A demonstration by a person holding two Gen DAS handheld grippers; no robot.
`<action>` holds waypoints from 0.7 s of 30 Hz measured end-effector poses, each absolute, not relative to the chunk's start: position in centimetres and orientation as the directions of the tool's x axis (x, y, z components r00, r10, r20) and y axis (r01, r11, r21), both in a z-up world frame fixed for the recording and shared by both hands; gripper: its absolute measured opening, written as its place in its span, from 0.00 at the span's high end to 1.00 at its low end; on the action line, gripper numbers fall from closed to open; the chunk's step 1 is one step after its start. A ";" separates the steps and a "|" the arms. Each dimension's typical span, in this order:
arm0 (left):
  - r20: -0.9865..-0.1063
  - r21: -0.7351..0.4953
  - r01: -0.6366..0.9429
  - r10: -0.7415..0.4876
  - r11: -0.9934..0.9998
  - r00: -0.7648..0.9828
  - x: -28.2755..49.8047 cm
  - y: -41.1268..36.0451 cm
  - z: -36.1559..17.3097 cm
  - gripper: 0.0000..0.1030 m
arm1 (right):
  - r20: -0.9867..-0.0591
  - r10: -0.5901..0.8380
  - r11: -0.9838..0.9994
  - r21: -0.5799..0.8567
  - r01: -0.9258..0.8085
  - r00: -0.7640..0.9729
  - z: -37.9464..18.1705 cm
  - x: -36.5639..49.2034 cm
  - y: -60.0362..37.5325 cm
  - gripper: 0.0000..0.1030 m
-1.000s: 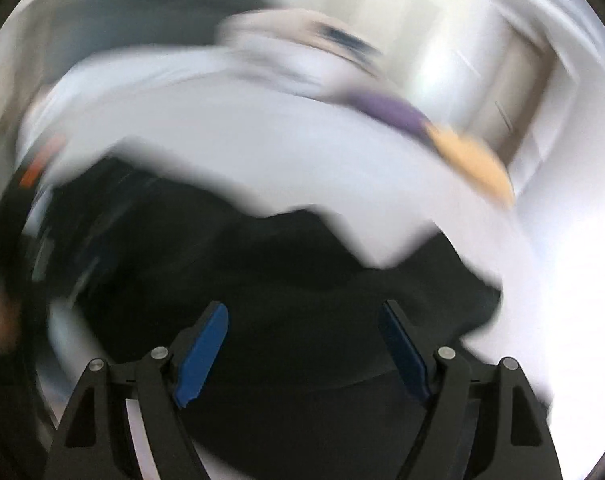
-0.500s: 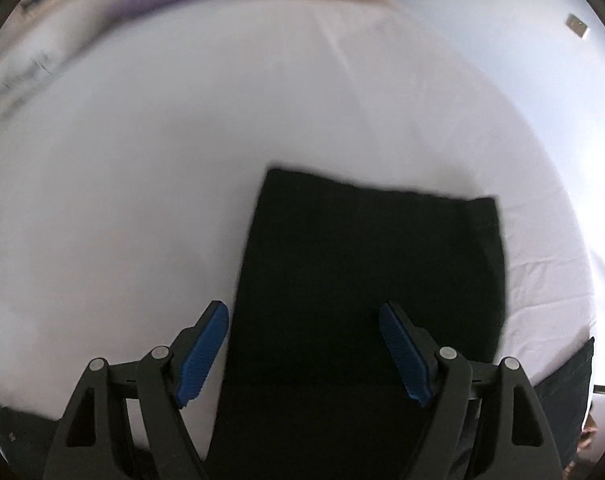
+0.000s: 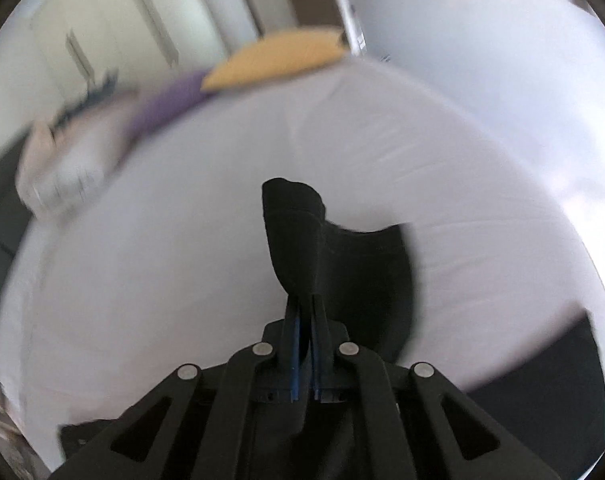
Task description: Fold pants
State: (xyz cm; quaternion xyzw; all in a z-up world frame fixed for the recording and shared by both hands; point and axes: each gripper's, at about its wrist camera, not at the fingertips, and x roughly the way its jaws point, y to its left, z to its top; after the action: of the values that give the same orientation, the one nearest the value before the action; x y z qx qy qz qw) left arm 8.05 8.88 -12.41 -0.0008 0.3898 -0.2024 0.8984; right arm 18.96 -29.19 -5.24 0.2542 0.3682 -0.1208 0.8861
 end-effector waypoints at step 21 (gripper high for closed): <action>-0.731 -0.160 0.317 -0.328 0.935 0.599 8.6 7.9 -12.0 0.85 | -0.531 -0.009 0.325 0.800 0.505 0.847 -16.6 -7.3 -41.9 0.33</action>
State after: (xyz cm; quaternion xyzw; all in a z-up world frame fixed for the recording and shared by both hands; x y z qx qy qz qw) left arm 8.59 7.87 -11.96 -0.0067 0.4101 -0.1801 0.8940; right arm -7.29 -41.95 -16.56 0.5574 0.2226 -0.1639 0.7829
